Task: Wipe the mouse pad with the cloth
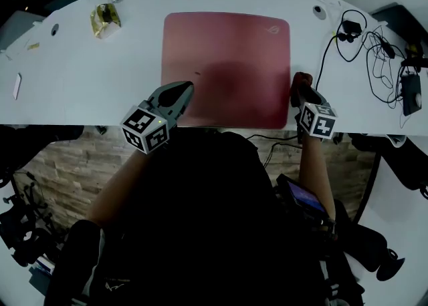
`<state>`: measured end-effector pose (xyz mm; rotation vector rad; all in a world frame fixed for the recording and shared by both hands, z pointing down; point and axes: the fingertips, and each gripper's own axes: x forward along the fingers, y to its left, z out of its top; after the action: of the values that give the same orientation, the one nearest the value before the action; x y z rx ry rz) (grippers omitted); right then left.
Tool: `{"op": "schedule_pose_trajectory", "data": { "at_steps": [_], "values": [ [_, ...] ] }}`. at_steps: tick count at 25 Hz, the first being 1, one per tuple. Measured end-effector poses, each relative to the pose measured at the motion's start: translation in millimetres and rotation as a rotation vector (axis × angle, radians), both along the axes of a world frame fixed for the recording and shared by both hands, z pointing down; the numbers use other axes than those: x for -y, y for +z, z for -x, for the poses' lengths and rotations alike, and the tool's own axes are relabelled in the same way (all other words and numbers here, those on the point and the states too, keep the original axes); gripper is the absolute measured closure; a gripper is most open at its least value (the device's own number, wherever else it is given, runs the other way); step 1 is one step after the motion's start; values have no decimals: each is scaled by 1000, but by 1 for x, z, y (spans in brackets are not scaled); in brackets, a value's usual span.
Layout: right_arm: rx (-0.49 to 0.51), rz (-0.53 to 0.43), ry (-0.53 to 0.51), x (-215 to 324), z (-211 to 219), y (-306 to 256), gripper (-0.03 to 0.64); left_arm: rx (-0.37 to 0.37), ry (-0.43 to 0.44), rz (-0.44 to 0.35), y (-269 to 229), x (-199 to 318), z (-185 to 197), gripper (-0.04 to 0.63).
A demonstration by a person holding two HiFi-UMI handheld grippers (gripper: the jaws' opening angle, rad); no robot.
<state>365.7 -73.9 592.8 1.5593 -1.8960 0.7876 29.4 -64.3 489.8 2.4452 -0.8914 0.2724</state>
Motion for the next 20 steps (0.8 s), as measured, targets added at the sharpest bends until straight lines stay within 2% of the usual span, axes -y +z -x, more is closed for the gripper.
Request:
{"op": "schedule_pose_trajectory", "data": {
  "at_steps": [5, 9, 11, 20],
  "values": [
    [-135, -4, -77, 37, -2, -2, 503, 7, -58, -14, -1, 2, 11, 586],
    [-242, 23, -163, 45, 4, 12, 503, 13, -96, -22, -5, 3, 17, 586],
    [-246, 35, -183, 44, 14, 17, 503, 17, -110, -26, -7, 3, 23, 586],
    [-140, 94, -255, 34, 63, 24, 504, 23, -174, -31, -11, 0, 51, 586]
  ]
}}
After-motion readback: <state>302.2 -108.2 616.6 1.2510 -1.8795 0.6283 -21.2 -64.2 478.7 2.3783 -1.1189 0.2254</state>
